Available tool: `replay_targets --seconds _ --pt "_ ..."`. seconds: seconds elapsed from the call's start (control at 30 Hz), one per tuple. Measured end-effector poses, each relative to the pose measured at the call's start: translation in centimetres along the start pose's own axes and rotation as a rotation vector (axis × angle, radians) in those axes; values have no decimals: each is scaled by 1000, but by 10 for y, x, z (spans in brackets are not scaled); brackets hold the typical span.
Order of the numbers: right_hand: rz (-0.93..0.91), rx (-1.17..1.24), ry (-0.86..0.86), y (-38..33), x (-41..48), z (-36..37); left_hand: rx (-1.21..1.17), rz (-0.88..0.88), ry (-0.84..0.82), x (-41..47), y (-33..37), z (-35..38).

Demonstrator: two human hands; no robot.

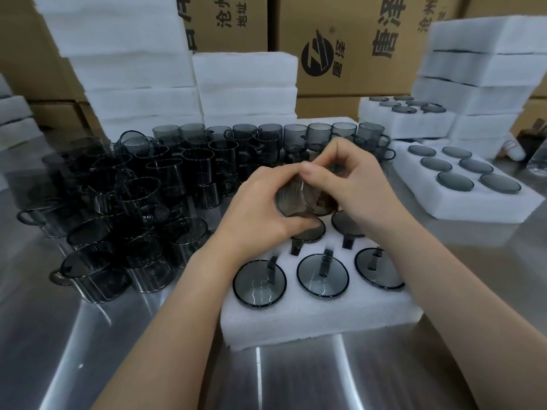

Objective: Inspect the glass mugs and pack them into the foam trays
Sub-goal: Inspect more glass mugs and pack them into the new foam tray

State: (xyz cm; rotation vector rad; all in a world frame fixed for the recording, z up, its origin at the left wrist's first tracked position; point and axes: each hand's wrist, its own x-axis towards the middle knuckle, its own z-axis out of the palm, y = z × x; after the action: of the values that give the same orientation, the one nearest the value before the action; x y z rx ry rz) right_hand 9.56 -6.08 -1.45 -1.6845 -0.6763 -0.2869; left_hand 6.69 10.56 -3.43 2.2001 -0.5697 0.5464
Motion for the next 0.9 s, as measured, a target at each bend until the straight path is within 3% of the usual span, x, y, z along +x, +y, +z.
replay_targets --seconds 0.1,0.27,0.4,0.53,0.7,0.9 --pt "111 145 34 1 1 -3 -57 -13 -3 0 1 0" --pt "217 519 -232 3 4 -13 -202 -25 75 -2 2 -1" --pt "250 551 -340 5 4 -19 -241 -60 77 -4 1 -2" --pt "242 365 -252 4 3 -15 -165 -63 33 -4 2 -2" --pt "99 42 -29 3 1 -4 -57 -56 -27 -2 4 -1" --pt "110 144 79 2 1 -2 -114 -88 36 -1 0 0"
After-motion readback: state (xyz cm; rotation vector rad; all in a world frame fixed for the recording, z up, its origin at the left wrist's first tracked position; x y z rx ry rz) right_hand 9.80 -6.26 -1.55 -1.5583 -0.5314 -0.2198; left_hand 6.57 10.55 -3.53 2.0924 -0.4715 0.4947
